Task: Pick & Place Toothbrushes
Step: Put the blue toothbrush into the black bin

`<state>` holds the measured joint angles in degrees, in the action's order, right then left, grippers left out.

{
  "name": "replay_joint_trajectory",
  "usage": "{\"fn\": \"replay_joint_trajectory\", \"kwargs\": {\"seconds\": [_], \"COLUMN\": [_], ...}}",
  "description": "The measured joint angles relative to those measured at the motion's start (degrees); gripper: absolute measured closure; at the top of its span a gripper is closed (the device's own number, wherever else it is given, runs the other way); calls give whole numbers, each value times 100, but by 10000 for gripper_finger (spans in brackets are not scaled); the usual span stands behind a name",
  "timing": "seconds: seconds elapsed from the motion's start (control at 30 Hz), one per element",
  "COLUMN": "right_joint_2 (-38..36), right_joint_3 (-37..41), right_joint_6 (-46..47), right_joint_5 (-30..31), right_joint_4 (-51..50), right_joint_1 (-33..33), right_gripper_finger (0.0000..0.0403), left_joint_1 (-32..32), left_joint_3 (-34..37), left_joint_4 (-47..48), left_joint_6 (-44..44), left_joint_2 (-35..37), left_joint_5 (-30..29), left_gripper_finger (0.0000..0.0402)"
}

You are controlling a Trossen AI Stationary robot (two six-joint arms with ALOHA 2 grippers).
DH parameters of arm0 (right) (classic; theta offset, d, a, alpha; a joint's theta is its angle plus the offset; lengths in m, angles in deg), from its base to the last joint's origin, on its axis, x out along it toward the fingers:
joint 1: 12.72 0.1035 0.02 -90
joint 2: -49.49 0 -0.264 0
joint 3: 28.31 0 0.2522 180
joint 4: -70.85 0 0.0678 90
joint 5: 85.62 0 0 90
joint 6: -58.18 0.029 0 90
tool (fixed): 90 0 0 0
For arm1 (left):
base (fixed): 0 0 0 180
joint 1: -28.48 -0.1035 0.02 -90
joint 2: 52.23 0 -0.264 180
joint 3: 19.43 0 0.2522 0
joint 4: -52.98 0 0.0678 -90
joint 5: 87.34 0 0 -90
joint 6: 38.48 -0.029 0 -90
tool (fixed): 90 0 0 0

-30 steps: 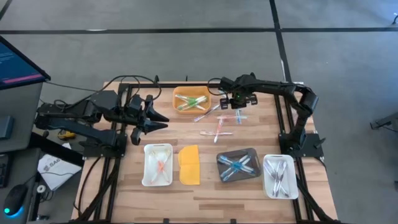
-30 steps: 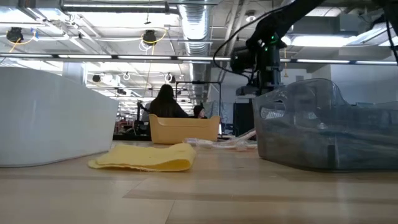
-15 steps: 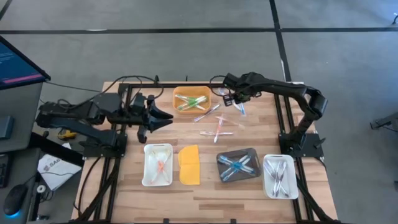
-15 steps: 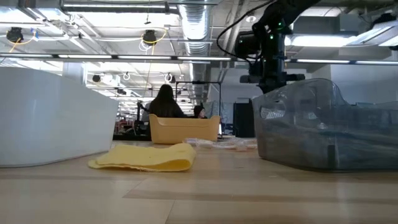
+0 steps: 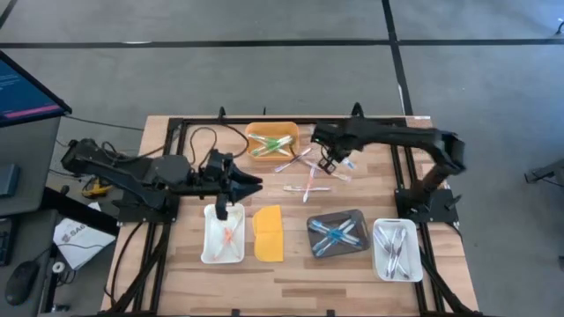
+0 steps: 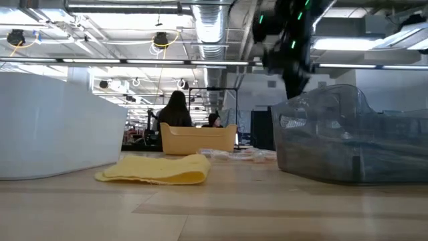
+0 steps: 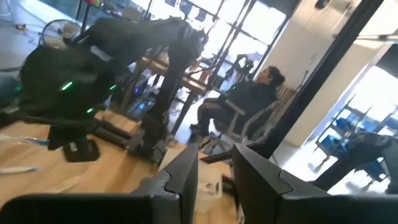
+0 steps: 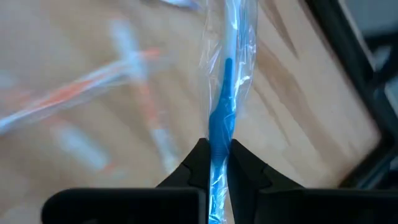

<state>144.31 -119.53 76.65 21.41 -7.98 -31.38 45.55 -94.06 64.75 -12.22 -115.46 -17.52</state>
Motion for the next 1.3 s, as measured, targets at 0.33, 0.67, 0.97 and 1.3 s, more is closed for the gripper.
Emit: {"fn": "replay_joint_trajectory", "kwargs": {"seconds": [0.33, 0.67, 0.97, 1.3], "right_joint_2": [-1908, -1450, -43, 596], "right_joint_3": [-8, -8, -6, 1], "right_joint_6": [649, 1763, 1734, 2655], "right_joint_5": [-814, -497, -647, -640], "right_joint_4": [-357, -289, 363, -87], "right_joint_1": [2399, 4438, 4899, 4644], "right_gripper_finger": [383, 383, 383, 383], "left_joint_1": [343, 482, 484, 711], "left_joint_3": [0, 0, 0, 0], "left_joint_4": [-1241, -1362, -1454, -1515], "left_joint_6": [18, 252, 317, 314], "left_joint_2": [-533, -633, -632, -631], "left_joint_5": [-284, -389, -490, -748], "left_gripper_finger": [307, 307, 307, 307]}}
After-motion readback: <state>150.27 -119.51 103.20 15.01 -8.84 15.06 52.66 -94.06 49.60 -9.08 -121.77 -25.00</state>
